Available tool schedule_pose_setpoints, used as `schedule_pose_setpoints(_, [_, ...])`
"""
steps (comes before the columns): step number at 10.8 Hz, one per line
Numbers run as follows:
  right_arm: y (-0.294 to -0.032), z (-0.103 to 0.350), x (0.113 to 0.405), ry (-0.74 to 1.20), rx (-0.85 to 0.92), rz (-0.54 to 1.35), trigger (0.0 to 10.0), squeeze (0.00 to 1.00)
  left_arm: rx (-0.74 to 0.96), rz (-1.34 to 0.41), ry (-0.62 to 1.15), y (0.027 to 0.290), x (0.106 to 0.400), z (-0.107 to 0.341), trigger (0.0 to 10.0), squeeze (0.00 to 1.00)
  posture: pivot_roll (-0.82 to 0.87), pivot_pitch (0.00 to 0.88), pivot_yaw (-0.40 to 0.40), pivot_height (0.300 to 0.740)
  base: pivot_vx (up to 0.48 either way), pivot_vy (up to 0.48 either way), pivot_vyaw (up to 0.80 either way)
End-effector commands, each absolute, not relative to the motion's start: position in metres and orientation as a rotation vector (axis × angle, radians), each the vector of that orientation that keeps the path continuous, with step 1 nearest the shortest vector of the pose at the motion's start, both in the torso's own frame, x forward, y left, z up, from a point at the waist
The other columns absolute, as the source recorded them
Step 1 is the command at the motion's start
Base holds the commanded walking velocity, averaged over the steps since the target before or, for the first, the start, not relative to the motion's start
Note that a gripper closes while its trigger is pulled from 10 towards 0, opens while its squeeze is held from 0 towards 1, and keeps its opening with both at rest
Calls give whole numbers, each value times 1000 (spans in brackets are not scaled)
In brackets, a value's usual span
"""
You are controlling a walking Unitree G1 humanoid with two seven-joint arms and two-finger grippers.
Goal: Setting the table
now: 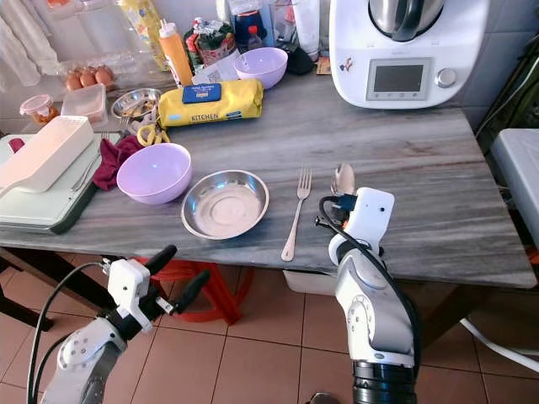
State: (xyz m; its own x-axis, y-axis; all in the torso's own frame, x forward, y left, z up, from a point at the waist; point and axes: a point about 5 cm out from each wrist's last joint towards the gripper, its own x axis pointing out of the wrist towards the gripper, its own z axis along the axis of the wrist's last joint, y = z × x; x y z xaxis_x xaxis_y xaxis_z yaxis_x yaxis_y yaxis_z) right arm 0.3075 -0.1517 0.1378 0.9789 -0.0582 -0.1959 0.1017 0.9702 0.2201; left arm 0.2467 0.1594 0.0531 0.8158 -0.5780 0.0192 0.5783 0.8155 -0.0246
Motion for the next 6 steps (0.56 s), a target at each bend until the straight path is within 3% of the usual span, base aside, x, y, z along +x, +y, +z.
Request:
schedule_pose_setpoints(1, [-146,134,308,216,233,-62,10000,0,-21,-601,3,168,246,48,10000,0,-98,137,145,740,0,0,0])
schedule_pose_setpoints(6, [-137,135,317,213,238,-40,10000,0,-58,-621,-50,171,251,46,10000,0,-91,132,139,740,0,0,0])
